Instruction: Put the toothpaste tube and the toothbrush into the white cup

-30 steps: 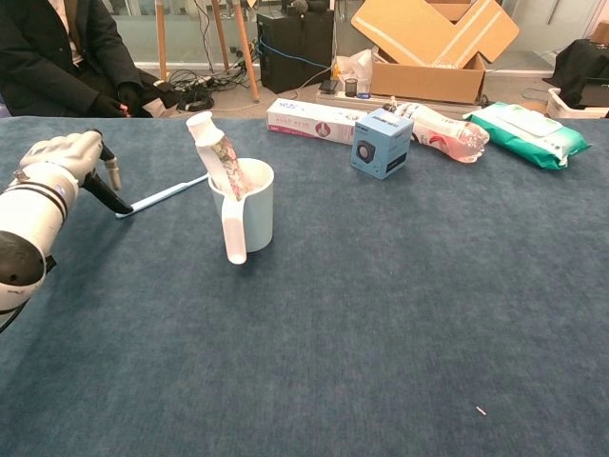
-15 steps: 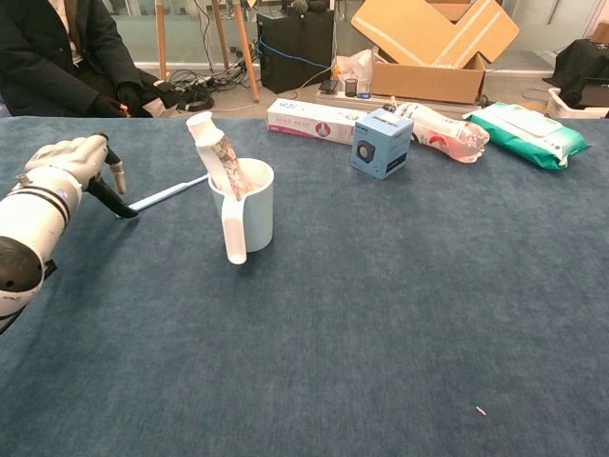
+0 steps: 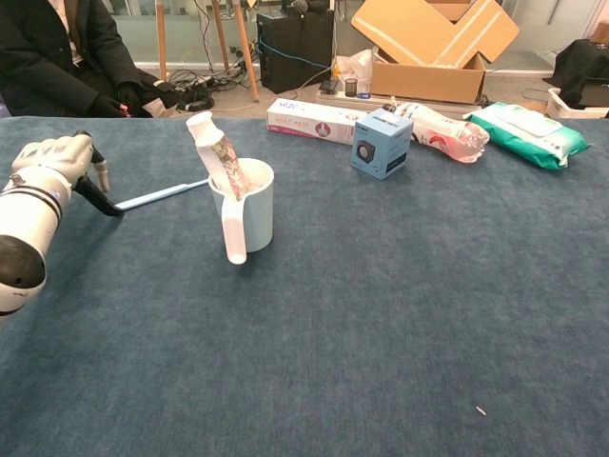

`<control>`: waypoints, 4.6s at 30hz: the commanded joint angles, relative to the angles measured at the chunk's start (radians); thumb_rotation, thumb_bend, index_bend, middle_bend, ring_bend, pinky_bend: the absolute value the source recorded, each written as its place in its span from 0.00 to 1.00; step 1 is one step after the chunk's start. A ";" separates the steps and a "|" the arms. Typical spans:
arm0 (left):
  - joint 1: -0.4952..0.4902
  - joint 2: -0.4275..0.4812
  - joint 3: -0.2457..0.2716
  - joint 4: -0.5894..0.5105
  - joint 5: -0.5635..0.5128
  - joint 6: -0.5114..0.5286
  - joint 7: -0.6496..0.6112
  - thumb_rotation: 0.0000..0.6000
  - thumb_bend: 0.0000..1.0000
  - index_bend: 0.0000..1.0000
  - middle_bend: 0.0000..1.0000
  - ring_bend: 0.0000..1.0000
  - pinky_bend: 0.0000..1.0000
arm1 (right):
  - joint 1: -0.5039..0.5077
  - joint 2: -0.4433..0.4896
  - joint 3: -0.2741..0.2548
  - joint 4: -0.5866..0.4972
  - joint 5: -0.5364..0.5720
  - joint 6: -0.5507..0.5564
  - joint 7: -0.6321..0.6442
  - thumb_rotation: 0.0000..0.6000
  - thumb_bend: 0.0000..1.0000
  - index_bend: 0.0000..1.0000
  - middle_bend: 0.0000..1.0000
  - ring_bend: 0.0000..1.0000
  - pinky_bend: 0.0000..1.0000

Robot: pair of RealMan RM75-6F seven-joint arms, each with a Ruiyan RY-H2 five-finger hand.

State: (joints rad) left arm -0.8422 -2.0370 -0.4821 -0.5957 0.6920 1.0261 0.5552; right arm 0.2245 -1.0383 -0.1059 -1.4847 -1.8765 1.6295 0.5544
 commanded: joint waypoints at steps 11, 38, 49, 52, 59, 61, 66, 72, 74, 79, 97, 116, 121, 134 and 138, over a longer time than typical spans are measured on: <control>0.014 0.018 -0.031 -0.076 0.035 0.010 -0.054 1.00 0.06 0.59 0.00 0.00 0.00 | 0.004 -0.004 -0.002 -0.005 -0.003 -0.013 -0.016 1.00 0.01 0.02 0.15 0.09 0.40; 0.031 0.073 -0.039 -0.192 -0.059 -0.001 0.067 1.00 0.17 0.60 0.00 0.00 0.00 | 0.005 -0.006 -0.005 -0.009 -0.006 -0.018 -0.024 1.00 0.01 0.02 0.15 0.09 0.40; 0.028 0.073 -0.034 -0.178 -0.087 -0.021 0.094 1.00 0.18 0.60 0.00 0.00 0.00 | 0.006 -0.004 -0.003 -0.008 -0.001 -0.018 -0.018 1.00 0.01 0.02 0.15 0.09 0.40; 0.026 0.069 -0.032 -0.170 -0.090 -0.025 0.098 1.00 0.18 0.60 0.00 0.00 0.00 | 0.005 -0.004 -0.003 -0.007 -0.002 -0.017 -0.015 1.00 0.01 0.02 0.15 0.09 0.40; 0.020 0.058 -0.032 -0.147 -0.097 -0.037 0.097 1.00 0.18 0.60 0.00 0.00 0.00 | 0.005 -0.003 -0.003 -0.006 -0.002 -0.014 -0.013 1.00 0.01 0.02 0.15 0.09 0.40; 0.017 0.056 -0.034 -0.140 -0.098 -0.040 0.094 1.00 0.18 0.60 0.00 0.00 0.00 | 0.005 -0.003 -0.003 -0.005 -0.002 -0.014 -0.013 1.00 0.01 0.02 0.15 0.09 0.40; 0.012 0.052 -0.042 -0.122 -0.105 -0.053 0.085 1.00 0.18 0.59 0.00 0.00 0.00 | 0.005 -0.003 -0.004 -0.005 -0.002 -0.014 -0.012 1.00 0.01 0.02 0.15 0.09 0.40; 0.008 0.050 -0.046 -0.109 -0.110 -0.069 0.078 1.00 0.18 0.53 0.00 0.00 0.00 | 0.004 -0.003 -0.003 -0.004 -0.001 -0.013 -0.011 1.00 0.01 0.02 0.15 0.09 0.40; 0.007 0.049 -0.047 -0.106 -0.112 -0.073 0.079 1.00 0.18 0.52 0.00 0.00 0.00 | 0.005 -0.003 -0.003 -0.004 -0.001 -0.013 -0.011 1.00 0.01 0.02 0.15 0.09 0.40; 0.004 0.044 -0.047 -0.099 -0.119 -0.082 0.083 1.00 0.20 0.53 0.00 0.00 0.00 | 0.004 -0.003 -0.003 -0.003 -0.002 -0.011 -0.010 1.00 0.01 0.02 0.15 0.09 0.40; 0.000 0.034 -0.048 -0.086 -0.119 -0.082 0.078 1.00 0.25 0.58 0.00 0.00 0.00 | 0.003 -0.002 -0.003 -0.001 -0.002 -0.008 -0.005 1.00 0.01 0.02 0.15 0.09 0.40; 0.044 0.088 -0.022 -0.208 -0.082 -0.020 0.075 1.00 0.28 0.63 0.00 0.00 0.00 | 0.004 -0.004 -0.003 -0.004 -0.003 -0.013 -0.011 1.00 0.01 0.02 0.15 0.09 0.40; 0.074 0.134 -0.001 -0.301 -0.065 0.014 0.086 1.00 0.28 0.63 0.00 0.00 0.00 | 0.005 -0.005 -0.003 -0.005 -0.003 -0.014 -0.014 1.00 0.01 0.02 0.15 0.09 0.40; 0.213 0.333 0.086 -0.684 -0.027 0.110 0.082 1.00 0.28 0.63 0.00 0.00 0.00 | 0.006 -0.008 -0.005 -0.008 -0.005 -0.021 -0.027 1.00 0.01 0.02 0.15 0.09 0.40; 0.260 0.402 0.120 -0.809 -0.006 0.129 0.056 1.00 0.28 0.63 0.00 0.00 0.00 | 0.007 -0.009 -0.005 -0.011 -0.003 -0.027 -0.033 1.00 0.01 0.02 0.15 0.09 0.40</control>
State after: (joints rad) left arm -0.6235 -1.6897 -0.3931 -1.3300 0.6674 1.1326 0.6299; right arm 0.2314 -1.0473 -0.1108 -1.4957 -1.8798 1.6031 0.5218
